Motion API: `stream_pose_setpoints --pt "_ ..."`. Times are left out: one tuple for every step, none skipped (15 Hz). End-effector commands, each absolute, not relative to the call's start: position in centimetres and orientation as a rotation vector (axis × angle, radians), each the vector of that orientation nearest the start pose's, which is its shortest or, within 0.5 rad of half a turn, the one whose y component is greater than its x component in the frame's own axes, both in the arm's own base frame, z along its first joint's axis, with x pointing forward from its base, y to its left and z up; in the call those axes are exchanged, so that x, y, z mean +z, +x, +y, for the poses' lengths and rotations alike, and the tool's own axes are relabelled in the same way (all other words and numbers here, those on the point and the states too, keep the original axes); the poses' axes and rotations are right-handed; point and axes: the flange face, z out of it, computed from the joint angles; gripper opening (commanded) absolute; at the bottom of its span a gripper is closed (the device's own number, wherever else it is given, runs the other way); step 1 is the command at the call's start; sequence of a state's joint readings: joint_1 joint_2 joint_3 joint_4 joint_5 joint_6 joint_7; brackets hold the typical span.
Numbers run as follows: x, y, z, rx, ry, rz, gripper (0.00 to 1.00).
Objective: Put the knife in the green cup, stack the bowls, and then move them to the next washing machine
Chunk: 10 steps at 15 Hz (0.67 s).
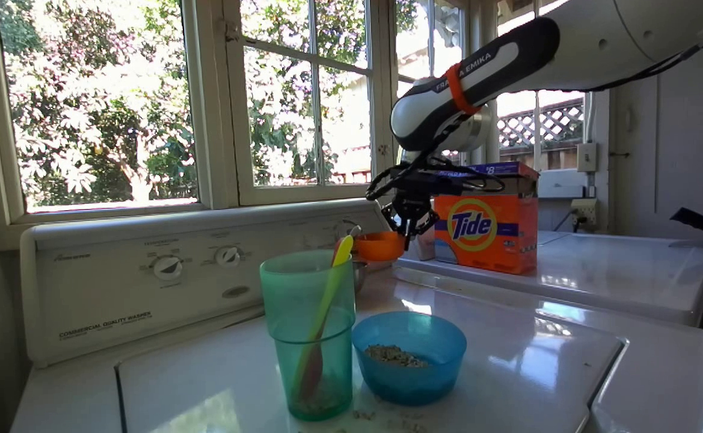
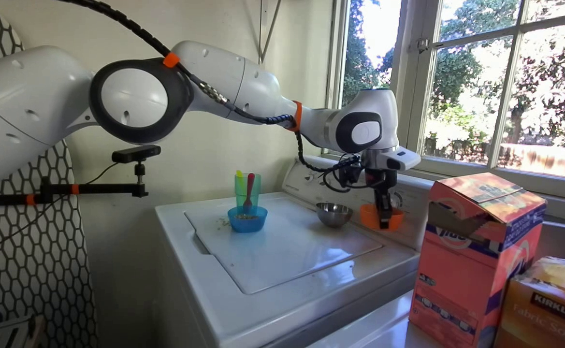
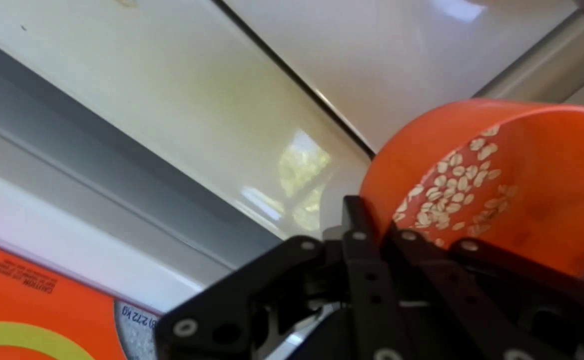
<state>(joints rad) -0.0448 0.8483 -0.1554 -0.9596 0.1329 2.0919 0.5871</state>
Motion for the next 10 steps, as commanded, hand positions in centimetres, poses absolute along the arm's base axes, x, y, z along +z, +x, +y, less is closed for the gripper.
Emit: stream_pose_setpoints --pt "41.7 78.7 -9.4 -0.391 -2.796 1.094 0.01" --pt "41.8 78.5 -8.8 -0.364 -2.802 1.049 0.01" --pt "41.9 78.3 -8.2 -0.347 -2.814 1.009 0.01" --pt "42.0 78.2 -7.4 -0.322 -2.827 0.959 0.01" --pt "42.1 78.1 -6.5 -0.305 -2.838 0.906 0.01" --pt "42.3 77.9 -5.6 -0.287 -2.847 0.858 0.01" --pt "42.9 77.9 -4.6 -0.29 -2.842 0.807 0.01" --pt "43.7 77.8 -3.6 -0.296 -2.825 0.76 0.01" --pt "44.5 77.7 -2.6 -0.303 -2.813 0.722 0.01" --pt "45.1 77.6 -1.5 -0.306 -2.801 0.679 0.01"
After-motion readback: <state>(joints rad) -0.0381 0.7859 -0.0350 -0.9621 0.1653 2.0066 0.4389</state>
